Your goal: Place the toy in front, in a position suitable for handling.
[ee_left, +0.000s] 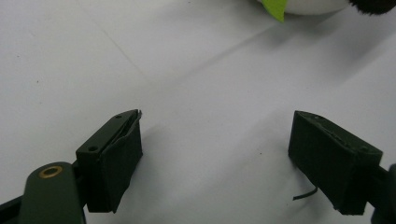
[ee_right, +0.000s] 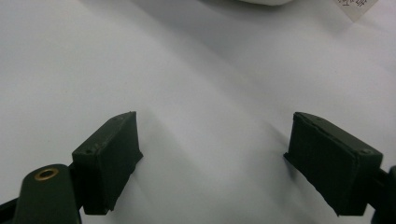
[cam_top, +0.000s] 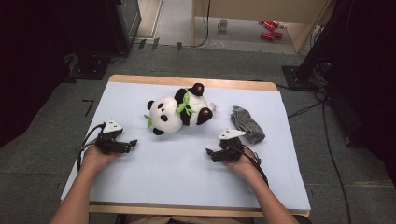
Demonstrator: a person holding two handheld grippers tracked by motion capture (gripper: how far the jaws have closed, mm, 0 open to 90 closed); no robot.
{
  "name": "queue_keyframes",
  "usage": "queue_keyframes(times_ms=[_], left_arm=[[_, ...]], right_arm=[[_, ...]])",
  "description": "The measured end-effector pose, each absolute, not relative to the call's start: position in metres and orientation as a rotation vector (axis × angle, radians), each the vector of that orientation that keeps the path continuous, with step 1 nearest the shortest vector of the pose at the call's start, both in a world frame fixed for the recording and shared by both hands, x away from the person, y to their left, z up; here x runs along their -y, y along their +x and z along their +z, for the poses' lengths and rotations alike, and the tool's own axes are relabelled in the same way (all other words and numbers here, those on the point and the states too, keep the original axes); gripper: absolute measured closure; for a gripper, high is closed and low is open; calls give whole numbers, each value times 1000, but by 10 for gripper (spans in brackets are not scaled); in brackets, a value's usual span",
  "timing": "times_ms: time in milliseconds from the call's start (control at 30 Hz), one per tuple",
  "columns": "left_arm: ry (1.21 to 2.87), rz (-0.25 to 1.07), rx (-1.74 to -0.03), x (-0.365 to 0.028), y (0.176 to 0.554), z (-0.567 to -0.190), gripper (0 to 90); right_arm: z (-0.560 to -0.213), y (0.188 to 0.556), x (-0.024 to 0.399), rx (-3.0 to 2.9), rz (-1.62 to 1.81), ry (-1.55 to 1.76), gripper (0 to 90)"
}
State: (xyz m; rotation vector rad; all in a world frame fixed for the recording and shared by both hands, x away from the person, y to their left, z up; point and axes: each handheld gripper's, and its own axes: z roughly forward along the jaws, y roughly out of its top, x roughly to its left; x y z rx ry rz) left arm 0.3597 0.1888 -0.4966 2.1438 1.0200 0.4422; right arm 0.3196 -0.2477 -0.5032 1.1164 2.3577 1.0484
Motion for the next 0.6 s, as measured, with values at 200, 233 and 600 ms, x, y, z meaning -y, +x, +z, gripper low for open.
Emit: queue_keyframes(times_ms=[200, 233, 600], left_arm=[[2137, 449, -1034, -188, 360, -497, 171], [2137, 448, -1034, -188, 360, -497, 172], [2126, 443, -1054, -188, 360, -496, 183]], right_arm=[[-503, 320, 248, -2358, 1047, 1118, 160], [-503, 320, 247, -2358, 1046, 1118, 160], [-503, 320, 248, -2358, 1048, 1121, 159]])
